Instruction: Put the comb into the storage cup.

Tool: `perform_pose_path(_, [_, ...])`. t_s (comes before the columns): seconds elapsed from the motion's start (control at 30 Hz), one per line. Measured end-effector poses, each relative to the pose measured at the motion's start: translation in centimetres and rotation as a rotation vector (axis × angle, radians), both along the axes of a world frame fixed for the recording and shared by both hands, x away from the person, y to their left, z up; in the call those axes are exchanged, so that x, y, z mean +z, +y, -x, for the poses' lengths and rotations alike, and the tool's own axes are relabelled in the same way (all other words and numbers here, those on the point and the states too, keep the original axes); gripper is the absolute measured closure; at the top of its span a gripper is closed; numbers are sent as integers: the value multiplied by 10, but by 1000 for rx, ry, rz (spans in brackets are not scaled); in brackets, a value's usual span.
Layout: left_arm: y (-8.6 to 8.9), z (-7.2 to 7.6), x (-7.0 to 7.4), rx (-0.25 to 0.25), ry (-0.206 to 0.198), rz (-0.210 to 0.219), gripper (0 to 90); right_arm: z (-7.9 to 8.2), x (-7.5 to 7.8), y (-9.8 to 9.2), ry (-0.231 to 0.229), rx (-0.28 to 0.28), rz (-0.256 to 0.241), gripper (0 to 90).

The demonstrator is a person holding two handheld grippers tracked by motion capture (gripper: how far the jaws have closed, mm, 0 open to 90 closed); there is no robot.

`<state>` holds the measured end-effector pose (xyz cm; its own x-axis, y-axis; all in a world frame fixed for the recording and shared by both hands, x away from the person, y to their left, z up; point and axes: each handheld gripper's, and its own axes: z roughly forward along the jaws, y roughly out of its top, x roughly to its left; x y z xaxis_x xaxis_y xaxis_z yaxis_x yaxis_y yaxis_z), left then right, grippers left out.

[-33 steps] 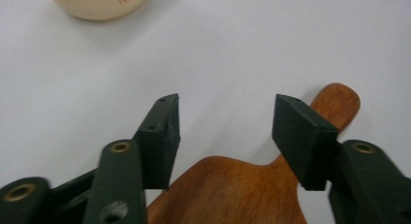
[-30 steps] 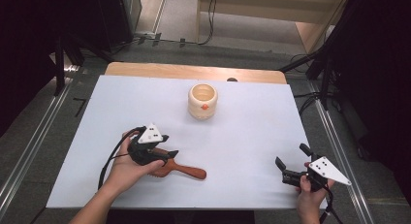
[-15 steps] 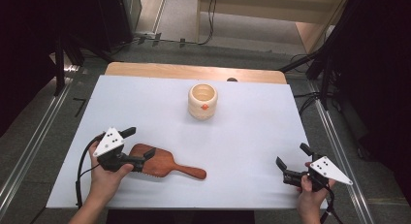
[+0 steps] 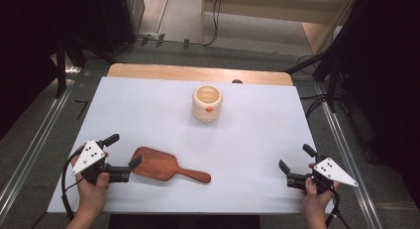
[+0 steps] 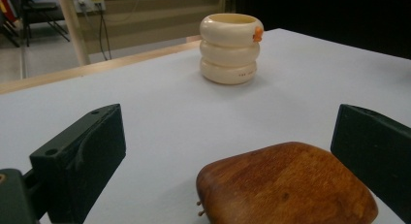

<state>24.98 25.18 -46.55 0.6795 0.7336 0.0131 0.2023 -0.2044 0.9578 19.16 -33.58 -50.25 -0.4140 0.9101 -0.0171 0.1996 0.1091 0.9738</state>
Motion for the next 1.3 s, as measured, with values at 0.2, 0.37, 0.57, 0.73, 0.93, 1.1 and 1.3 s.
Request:
perform_pose_path(0.2, [15, 3, -8, 53, -13, 16, 0, -1, 12, 5, -15, 45, 0, 0])
perform_pose_path(0.37, [24, 5, -15, 77, -9, 10, 0, -3, 23, 13, -26, 82, 10, 0])
perform_pose_path(0.57, [33, 7, -17, 100, 8, 54, 0, -7, 39, 30, -27, 139, 31, 0])
perform_pose_path(0.73, [34, 8, -19, 105, 0, 40, 0, -13, 50, 47, -28, 203, 41, 0])
perform_pose_path(0.93, [33, 8, -20, 102, -1, 39, 0, -22, 62, 75, -15, 275, 60, 16])
perform_pose_path(1.1, [32, 9, -21, 95, -6, 35, 0, -30, 67, 98, 4, 361, 79, 16])
perform_pose_path(1.3, [32, 9, -21, 91, -12, 27, 0, -41, 67, 127, 51, 427, 114, 16])
